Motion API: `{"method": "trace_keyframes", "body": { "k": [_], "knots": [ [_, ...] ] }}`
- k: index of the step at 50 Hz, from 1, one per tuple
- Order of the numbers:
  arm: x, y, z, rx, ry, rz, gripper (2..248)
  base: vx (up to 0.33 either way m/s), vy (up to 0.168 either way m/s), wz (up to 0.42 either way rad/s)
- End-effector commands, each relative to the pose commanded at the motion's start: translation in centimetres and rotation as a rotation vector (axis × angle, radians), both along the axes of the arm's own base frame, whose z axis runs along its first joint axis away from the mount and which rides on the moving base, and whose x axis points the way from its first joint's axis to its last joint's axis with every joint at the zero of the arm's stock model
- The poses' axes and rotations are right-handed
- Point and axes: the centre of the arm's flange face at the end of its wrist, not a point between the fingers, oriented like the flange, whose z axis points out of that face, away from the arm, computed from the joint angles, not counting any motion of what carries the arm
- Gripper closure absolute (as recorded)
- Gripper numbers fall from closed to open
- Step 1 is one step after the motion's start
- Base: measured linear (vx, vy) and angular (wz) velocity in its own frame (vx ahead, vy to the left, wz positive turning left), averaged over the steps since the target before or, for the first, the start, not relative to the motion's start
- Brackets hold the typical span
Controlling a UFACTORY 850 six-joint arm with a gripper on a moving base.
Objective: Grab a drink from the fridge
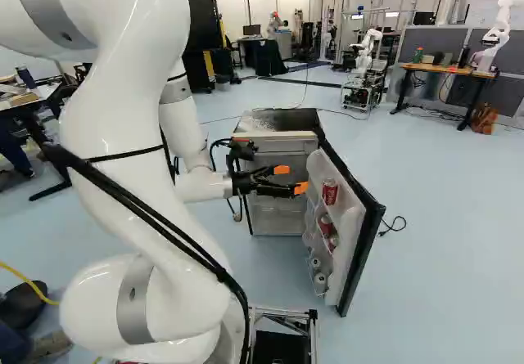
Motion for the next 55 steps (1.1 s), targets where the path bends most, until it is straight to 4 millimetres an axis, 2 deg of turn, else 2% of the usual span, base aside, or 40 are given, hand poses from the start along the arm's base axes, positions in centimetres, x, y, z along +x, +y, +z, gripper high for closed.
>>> {"method": "trace_keyframes", "body": {
  "k": [11,55],
  "knots": [
    [0.4,1.5,-0.5,-0.013,0.016,0.132,3,0.000,0.000,0.000],
    [3.0,4.4,-5.7,-0.042,0.127,0.529,3,0.000,0.000,0.000]
  ]
}}
